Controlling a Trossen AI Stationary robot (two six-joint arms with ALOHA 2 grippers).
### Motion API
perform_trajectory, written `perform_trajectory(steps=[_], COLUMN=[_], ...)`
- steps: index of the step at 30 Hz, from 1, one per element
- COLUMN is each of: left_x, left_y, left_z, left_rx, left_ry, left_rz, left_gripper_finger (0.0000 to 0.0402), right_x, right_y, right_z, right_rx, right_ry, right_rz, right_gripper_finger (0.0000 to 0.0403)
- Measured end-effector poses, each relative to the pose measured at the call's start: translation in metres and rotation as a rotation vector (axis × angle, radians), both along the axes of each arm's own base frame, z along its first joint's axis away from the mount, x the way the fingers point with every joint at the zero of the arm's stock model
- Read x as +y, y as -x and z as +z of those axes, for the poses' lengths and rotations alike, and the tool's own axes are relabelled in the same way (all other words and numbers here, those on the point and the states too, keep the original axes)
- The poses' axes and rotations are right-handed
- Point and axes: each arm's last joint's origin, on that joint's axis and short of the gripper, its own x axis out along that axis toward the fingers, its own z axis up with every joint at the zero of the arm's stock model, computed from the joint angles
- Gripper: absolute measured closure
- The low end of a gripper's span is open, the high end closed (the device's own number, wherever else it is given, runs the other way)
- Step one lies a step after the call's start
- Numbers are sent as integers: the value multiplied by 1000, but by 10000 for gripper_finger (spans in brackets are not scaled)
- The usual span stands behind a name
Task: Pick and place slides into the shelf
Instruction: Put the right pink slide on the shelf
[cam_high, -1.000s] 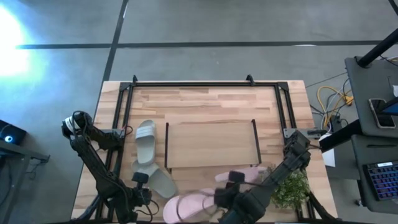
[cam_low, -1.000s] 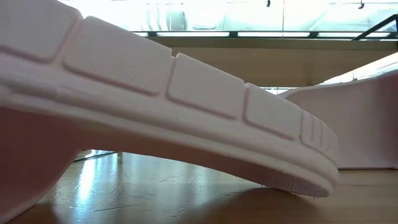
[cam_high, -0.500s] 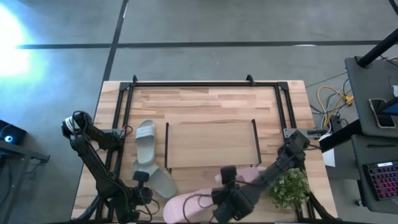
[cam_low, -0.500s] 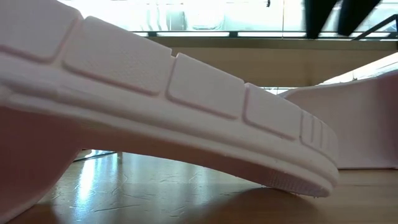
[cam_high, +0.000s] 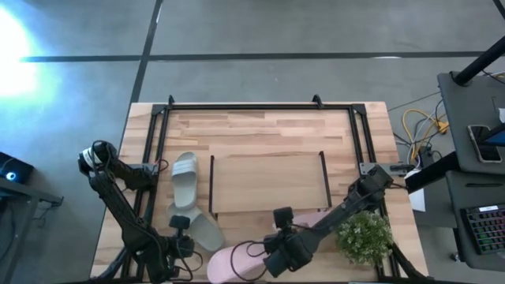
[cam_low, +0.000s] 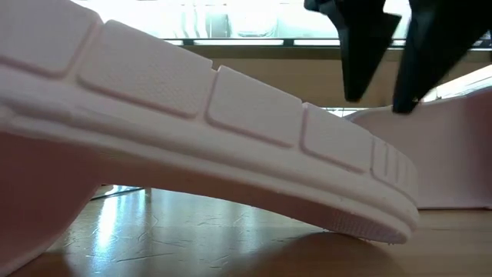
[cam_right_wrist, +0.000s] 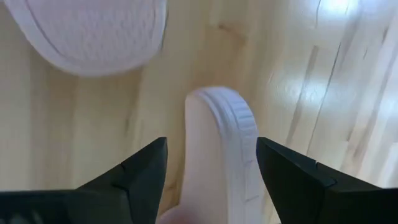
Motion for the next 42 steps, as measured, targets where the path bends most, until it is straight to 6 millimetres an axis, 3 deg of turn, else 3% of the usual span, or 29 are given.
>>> perform_trajectory(steps=[8,20,28,32,39,42], left_x=[0,0,0,1,0,1], left_y=[0,0,-1,-1,-1,-1], left_z=[0,0,0,0,0,0], left_rx=[0,-11,-20,-22,-22,-22], left_ry=[0,-6,-11,-12,-12,-12], left_rz=[1,5,9,9,9,9], left_gripper_finger=[402,402,402,402,402,402], right_x=[-5,-10,-12,-12,-10,-10], right_y=[0,6,6,6,8,8], right_z=[-7,-32,-35,-34,-33,-33], right_rx=[-59,-12,8,21,41,44], right_ry=[119,139,134,84,44,39], right_rz=[6,4,-3,-41,-63,-63], right_gripper_finger=[170,170,182,215,320,342])
